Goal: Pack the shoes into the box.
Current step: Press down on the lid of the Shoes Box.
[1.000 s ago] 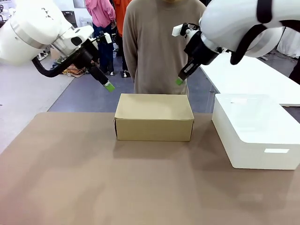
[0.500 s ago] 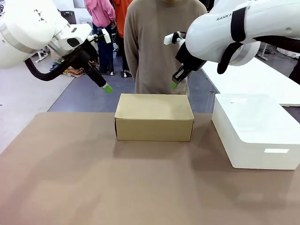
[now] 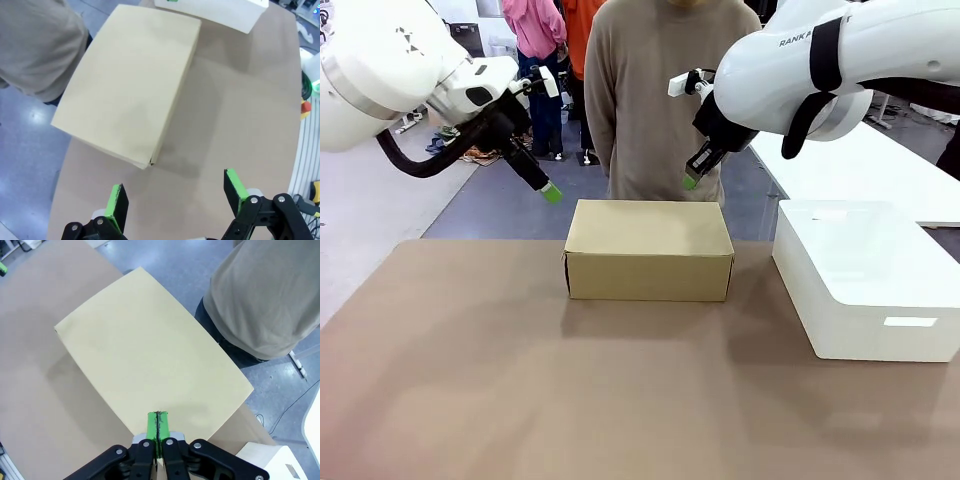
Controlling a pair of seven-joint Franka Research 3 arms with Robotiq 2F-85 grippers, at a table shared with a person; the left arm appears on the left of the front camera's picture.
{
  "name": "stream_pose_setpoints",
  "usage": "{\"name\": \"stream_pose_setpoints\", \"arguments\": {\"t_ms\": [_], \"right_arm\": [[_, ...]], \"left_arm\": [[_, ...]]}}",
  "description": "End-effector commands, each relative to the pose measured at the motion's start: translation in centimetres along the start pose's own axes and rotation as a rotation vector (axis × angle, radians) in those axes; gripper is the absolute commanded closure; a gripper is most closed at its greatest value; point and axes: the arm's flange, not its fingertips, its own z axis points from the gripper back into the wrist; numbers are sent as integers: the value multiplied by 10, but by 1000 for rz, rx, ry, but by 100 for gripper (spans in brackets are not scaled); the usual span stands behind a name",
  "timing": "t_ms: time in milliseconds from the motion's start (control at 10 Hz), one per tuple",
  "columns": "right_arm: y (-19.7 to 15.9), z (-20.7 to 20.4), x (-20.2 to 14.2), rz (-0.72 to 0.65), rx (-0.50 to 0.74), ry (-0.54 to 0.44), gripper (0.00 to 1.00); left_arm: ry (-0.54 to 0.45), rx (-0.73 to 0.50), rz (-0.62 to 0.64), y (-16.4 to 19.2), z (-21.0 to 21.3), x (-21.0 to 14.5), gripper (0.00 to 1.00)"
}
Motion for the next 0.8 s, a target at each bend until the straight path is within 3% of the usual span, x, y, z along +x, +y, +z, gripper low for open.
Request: {"name": "stream_pose_setpoints", "arguments": {"t_ms": [0, 100, 400, 700], "right_arm": [[-1, 3, -1, 0, 2, -8, 100], [0, 0, 0, 0, 0, 0, 100], [-5, -33, 29, -222, 9, 30, 100], [-4, -57, 50, -296, -8, 80, 100]], "left_arm": [[2, -8, 5, 2, 5, 3, 0], [0, 0, 0, 0, 0, 0, 0], [3, 96, 60, -27, 21, -3, 0], [58, 154, 65, -52, 37, -12, 0]]}}
